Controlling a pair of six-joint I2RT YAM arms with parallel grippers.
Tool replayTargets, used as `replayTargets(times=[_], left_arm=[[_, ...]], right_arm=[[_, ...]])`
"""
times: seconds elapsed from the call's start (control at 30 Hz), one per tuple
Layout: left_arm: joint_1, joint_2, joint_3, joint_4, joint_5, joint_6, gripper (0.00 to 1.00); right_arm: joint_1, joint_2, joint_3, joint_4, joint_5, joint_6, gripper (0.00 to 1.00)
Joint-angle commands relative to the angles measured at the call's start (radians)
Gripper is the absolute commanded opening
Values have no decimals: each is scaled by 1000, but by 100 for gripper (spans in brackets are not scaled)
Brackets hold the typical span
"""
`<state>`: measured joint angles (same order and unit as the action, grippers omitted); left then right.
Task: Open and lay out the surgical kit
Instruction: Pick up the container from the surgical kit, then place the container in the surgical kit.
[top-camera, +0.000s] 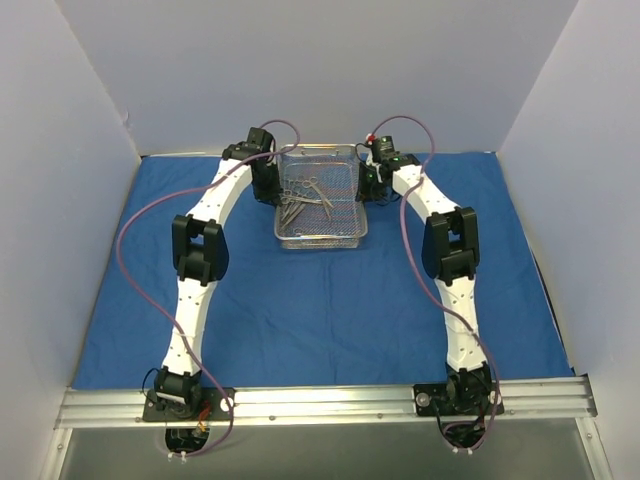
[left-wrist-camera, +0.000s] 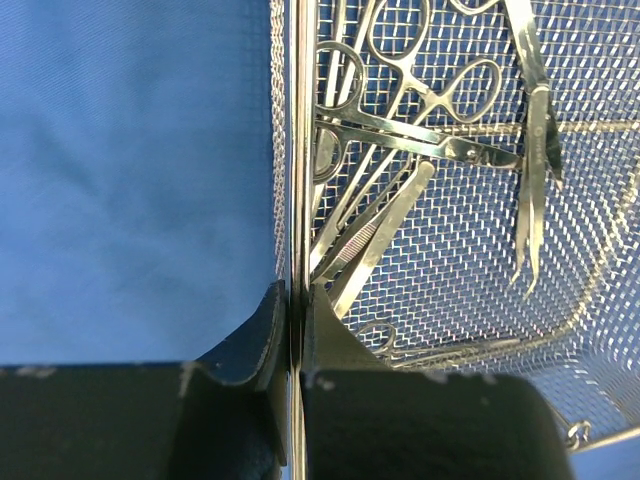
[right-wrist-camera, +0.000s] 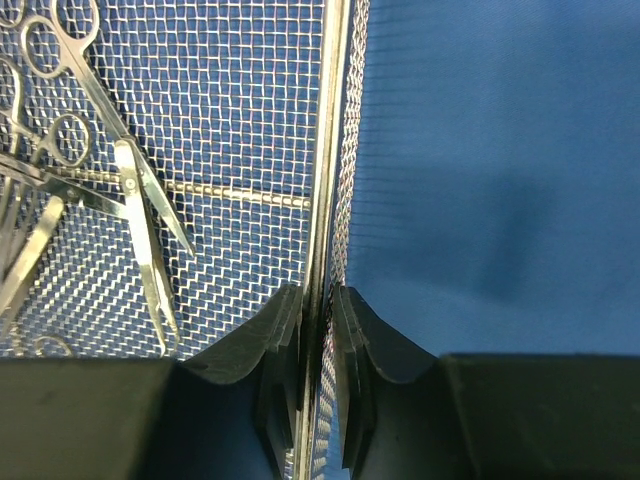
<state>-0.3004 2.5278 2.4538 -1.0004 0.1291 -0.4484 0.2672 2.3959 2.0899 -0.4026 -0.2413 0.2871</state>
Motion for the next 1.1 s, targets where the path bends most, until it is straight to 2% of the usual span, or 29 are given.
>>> replayTargets(times=[0.0,0.13,0.2,0.33,0.37,0.53,0.63,0.83,0.97,1.07], left_arm=[[23,-188,18,6,-72,-4,2],[66,-367,-119,-17,-95,4,2],[79,-437,-229,-27,-117,8,2],[130,-680,-487,2,-135,-4,2],[154,-719,-589,9,-155,-3,2],[259,-901,-805,17,-178,37,2],[329,-967,-883,6,-236,76,2],[481,-1009,-960,25,-250,135,2],[503,-1000,-1006,34,-357,123,2],[536,-974,-1035,39,-376,96,2]], right_arm=[[98,-154,45,-33,-17,12,0],[202,-227,12,-51,7,24,0],[246,-266,-19,-51,8,27,0],[374,-322,-77,13,31,55,0],[391,-319,-85,22,27,55,0],[478,-267,-74,42,37,43,0],[533,-222,-50,47,50,29,0],[630,-120,68,36,72,12,0],[676,-40,160,5,54,15,0],[693,0,168,16,33,27,0]])
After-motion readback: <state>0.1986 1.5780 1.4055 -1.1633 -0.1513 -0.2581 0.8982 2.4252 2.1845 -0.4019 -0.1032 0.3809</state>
